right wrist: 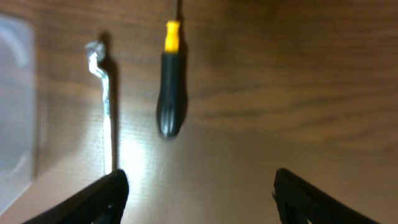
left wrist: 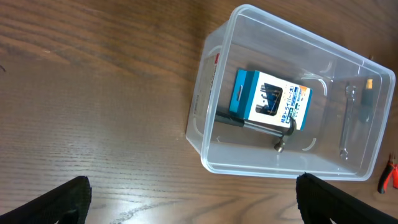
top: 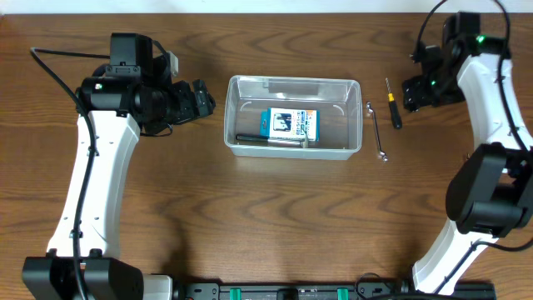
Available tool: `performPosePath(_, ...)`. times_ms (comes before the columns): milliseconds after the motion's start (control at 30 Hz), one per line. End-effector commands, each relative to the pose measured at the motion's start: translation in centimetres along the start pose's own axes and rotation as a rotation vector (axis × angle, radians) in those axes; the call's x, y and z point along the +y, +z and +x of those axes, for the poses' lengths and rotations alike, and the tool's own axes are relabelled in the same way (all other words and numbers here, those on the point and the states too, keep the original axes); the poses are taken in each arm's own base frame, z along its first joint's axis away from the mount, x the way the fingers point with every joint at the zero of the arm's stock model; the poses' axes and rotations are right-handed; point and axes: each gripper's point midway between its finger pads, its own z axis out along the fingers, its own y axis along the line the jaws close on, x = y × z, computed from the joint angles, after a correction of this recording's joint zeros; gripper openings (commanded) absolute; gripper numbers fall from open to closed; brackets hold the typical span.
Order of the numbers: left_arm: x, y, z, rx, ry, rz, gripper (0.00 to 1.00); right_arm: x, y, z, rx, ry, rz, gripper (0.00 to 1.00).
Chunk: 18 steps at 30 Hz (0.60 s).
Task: Pack container
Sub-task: 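Move right gripper to the yellow-handled screwdriver and grasp it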
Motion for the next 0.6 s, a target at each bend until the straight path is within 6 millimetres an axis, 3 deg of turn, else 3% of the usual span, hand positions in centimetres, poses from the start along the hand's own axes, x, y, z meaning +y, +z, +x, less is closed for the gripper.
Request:
performPosePath(0, 0.0, -0.2, 0.0, -0.005, 0.004, -0.006, 0.98, 0.5, 2.2, 0.7, 0.014, 0.023, -0.01, 0.77)
performPosePath(233, 0.0, -0.2, 0.0, -0.005, 0.004, -0.006, 0.98, 0.8, 4.6, 1.4, 0.005, 0.038, -0.008, 0.67)
performPosePath(567, 0.0, -0.2, 0.0, -0.005, 0.004, -0.006, 0.98, 2.4, 5.5, 0.7, -0.009, 0.068, -0.012, 0.65)
